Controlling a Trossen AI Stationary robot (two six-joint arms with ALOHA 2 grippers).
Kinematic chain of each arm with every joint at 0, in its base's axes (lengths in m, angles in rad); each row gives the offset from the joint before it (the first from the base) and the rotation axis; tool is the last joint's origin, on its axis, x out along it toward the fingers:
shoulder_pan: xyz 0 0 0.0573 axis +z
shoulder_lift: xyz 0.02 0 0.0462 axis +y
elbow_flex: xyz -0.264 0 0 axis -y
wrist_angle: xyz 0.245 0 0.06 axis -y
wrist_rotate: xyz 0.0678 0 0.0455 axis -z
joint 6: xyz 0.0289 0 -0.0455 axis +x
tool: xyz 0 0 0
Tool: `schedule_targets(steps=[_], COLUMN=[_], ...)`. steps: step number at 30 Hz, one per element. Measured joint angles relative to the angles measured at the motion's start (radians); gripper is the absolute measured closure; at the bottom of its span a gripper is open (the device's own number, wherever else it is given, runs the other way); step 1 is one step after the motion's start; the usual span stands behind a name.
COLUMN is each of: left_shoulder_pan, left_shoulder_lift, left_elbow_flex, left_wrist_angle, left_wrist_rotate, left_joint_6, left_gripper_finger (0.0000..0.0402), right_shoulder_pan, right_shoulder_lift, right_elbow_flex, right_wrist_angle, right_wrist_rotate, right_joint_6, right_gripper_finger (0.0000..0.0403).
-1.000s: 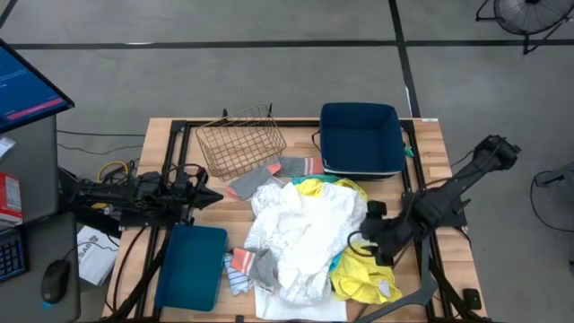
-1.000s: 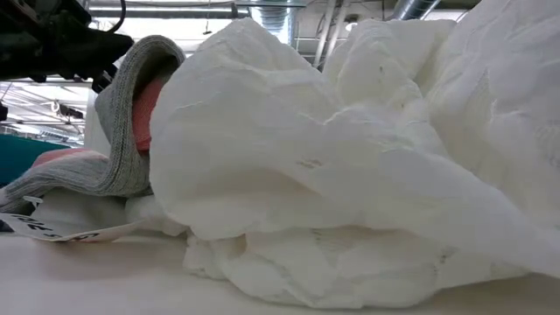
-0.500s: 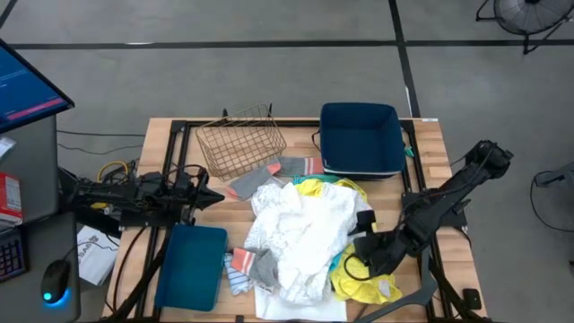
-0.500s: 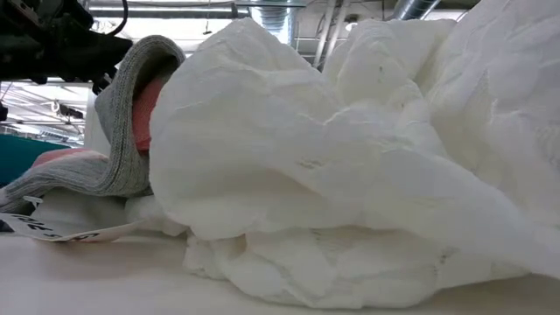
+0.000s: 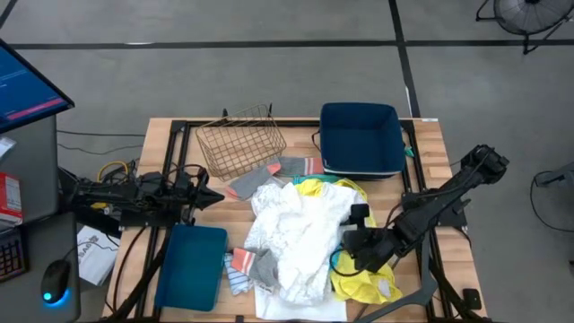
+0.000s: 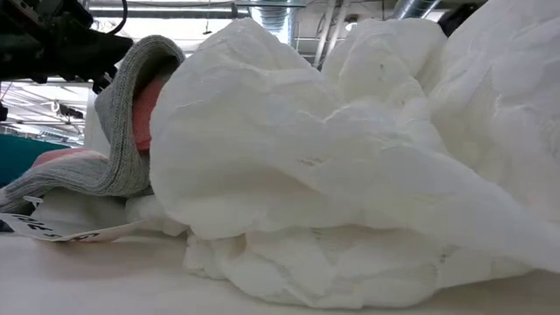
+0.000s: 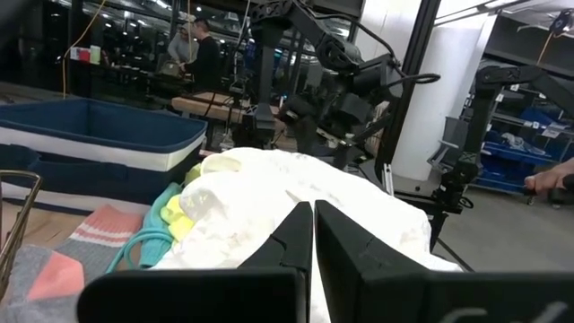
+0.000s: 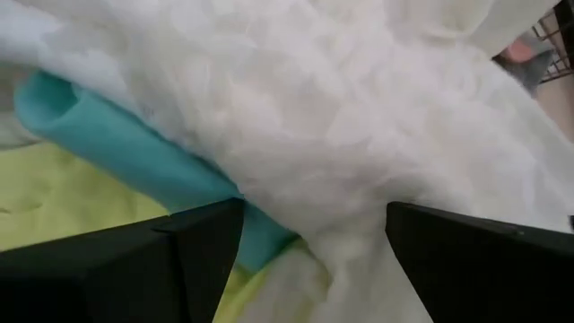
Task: Pick & Place Cloths
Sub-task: Put the white shirt into the dark blue bin
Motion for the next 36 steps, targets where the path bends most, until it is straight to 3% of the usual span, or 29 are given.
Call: schedule_targets(steps=[16,29,36], left_shoulder_pan=[0.0,0.0,0.0], left_shoulder_lift=[0.0,0.0,0.0], left_elbow_flex=[0.0,0.0,0.0], left_wrist_angle=[0.01,0.01,0.01], left_wrist_rotate=[0.0,0.0,0.0], left_joint_6=[0.0,0.0,0.0], left_gripper_finger=[0.04,0.04,0.04], right_shoulder_pan=[-0.089,-0.114,-0.146], right_shoulder_lift=[-0.001,-0.001,-0.001], right_elbow_flex=[0.036,0.082,0.082], right_wrist_angle=[-0.02,-0.003,-0.004], right_wrist_rotate=[0.018,0.013,-0.077], right_joint_6=[-0.052,-0.21,-0.223], right_gripper_finger=[0.0133,0.0133,0.0133])
